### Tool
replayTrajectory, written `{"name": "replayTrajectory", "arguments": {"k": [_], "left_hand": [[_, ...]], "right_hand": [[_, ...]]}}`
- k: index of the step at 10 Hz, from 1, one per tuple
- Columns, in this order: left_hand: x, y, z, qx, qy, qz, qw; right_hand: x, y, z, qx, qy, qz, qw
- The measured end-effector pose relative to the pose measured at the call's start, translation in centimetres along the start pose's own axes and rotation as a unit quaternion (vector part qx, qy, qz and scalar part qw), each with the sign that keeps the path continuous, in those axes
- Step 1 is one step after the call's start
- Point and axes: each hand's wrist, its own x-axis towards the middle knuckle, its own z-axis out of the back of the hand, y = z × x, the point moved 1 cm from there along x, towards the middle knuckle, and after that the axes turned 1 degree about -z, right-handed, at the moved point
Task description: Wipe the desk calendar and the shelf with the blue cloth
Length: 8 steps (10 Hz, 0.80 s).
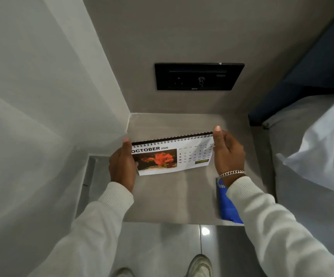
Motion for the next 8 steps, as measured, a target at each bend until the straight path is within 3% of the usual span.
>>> {"name": "replayTrajectory", "arguments": {"k": [3, 5, 8], "left_hand": [[6.5, -5.8, -2.2, 0.076, 0.056, -0.048, 0.994], [10.0, -7.3, -4.0, 0.127, 0.053, -0.074, 0.988], [10.7, -7.9, -4.5, 0.29, 0.055, -0.13, 0.947]], "right_hand": [[5.9, 2.6, -2.0, 0.042, 0.025, -0.055, 0.997], [7.9, 2.6, -3.6, 0.041, 0.031, -0.062, 0.997], [7.5, 3.5, -3.9, -0.021, 0.038, -0.036, 0.998]]}}
